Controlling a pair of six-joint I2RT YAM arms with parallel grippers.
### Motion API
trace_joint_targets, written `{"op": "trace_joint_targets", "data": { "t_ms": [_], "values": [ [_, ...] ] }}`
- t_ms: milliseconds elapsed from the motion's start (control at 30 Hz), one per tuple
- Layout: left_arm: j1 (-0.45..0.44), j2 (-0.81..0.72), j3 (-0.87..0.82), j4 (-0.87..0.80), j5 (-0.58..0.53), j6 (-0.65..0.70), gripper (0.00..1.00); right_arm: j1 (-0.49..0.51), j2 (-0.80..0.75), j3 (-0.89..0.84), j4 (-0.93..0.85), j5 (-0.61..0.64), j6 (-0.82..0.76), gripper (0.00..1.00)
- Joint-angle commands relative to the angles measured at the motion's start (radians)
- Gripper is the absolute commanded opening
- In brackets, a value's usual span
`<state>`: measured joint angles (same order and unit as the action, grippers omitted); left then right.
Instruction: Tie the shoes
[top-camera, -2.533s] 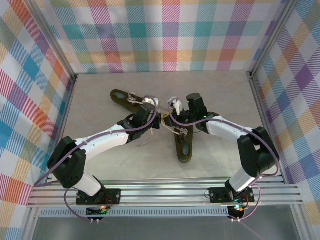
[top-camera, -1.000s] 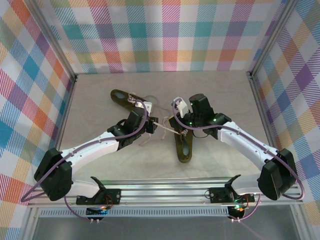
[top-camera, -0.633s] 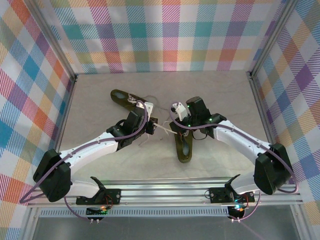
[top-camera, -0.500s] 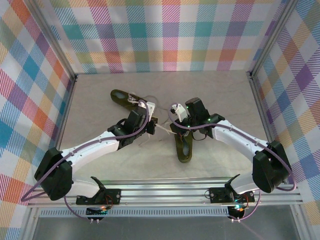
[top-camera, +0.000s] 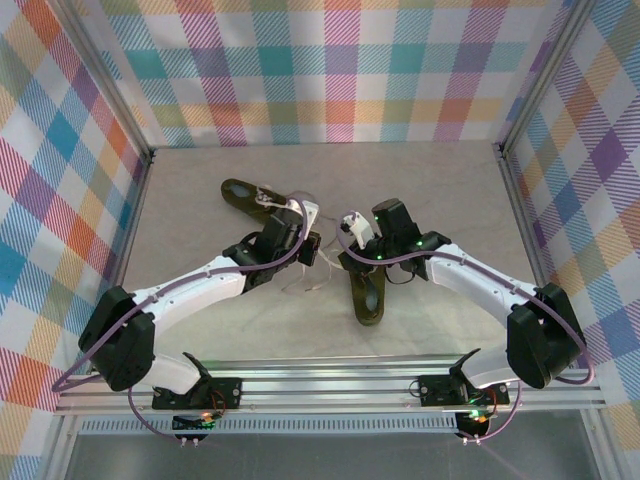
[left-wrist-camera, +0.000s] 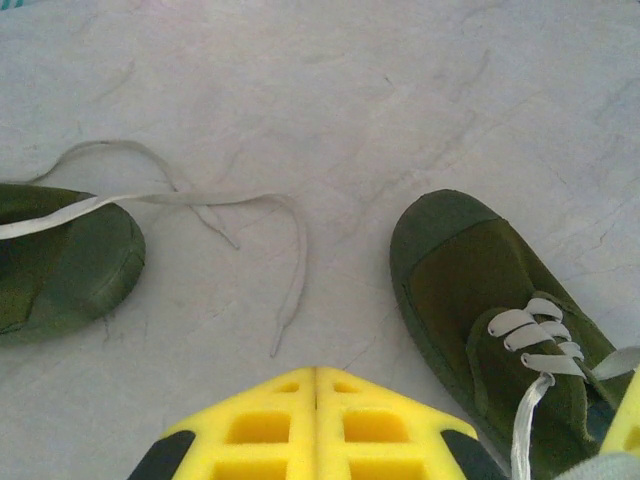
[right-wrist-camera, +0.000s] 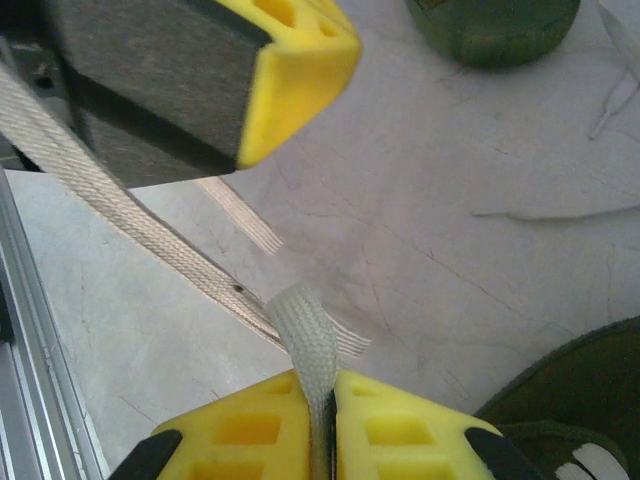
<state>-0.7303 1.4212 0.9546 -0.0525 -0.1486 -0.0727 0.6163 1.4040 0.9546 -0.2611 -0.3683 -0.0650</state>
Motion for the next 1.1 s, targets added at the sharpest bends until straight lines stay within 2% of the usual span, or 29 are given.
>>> {"op": "trace_joint_targets", "data": {
  "t_ms": [0,333,433,600,767,1067],
  "values": [
    [0.009,0.007,0.020,0.019,0.026,0.047,0.00,-0.001,-0.019,-0.016,0.030,-0.059,-0.024,0.12],
    [0.009,0.039,0.016,0.186,0.154,0.234,0.00,-0.001,-0.081,-0.111,0.109,-0.038,0.035,0.10],
    [0.010,0.078,0.038,0.212,0.174,0.258,0.00,-0.002,-0.096,-0.137,0.136,-0.008,0.062,0.09],
    [0.011,0.157,0.102,0.228,0.296,0.267,0.00,-0.006,-0.121,-0.157,0.151,0.023,0.073,0.08],
    [0.034,0.219,0.134,0.283,0.422,0.202,0.00,-0.022,-0.172,-0.201,0.189,0.019,0.086,0.07],
    [0.112,0.310,0.101,0.502,0.804,-0.056,0.00,-0.029,-0.240,-0.251,0.221,0.024,0.094,0.06]
  ]
}}
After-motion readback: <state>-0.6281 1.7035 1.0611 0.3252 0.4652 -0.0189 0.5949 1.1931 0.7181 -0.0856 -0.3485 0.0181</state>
